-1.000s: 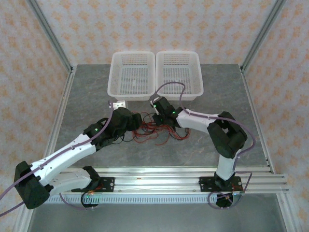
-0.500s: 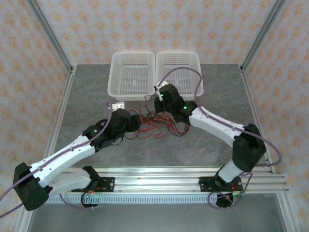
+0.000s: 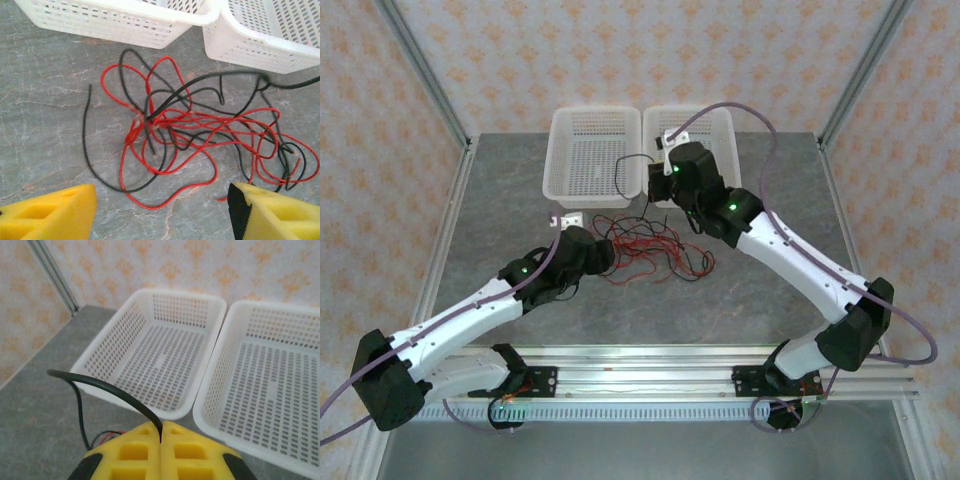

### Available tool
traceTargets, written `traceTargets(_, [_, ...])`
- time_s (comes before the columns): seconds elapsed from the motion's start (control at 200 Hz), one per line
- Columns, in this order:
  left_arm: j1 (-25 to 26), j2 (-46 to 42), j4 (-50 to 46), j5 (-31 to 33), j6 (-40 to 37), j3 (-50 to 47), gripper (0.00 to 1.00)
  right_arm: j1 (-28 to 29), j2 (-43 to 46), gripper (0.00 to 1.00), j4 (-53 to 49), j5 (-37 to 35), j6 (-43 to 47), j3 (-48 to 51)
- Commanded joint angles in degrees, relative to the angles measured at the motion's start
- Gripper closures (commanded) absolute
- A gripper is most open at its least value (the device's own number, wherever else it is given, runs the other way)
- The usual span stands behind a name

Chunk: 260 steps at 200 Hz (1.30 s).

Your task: Untangle the cables

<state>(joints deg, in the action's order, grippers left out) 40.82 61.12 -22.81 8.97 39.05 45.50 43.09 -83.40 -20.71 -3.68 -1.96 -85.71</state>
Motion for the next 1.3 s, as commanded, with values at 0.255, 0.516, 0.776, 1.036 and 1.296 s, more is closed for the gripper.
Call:
traceTargets(0.255, [-0.56, -0.39, 1.27, -0.21, -1.07, -1.03, 0.28, 0.19, 0.64, 1.0, -7.7, -3.09, -3.25, -15.96])
traceTargets(0.516, [-0.56, -0.9, 1.71, -0.47, -1.03, -1.68, 0.28, 0.15, -2.25, 1.0, -11.56, -4.89, -3.39, -28.27])
traceTargets(0.776, [-0.56, -0.34, 4.71, -1.35, -2.24, -2.04, 0.29, 0.02, -4.27, 1.0, -11.7, -5.08, -5.09, -39.75])
traceTargets(1.036, [0.77, 0.8, 27.88, -0.52, -21.95, -6.88, 0.29, -0.02, -4.72, 1.0, -10.55, -2.48, -6.43, -40.83])
traceTargets(1.296, [0.47, 0.17, 76.01, -8.89, -48.79, -27.18, 0.07, -0.05, -4.24, 1.0, -10.49, -0.94, -6.83, -38.76])
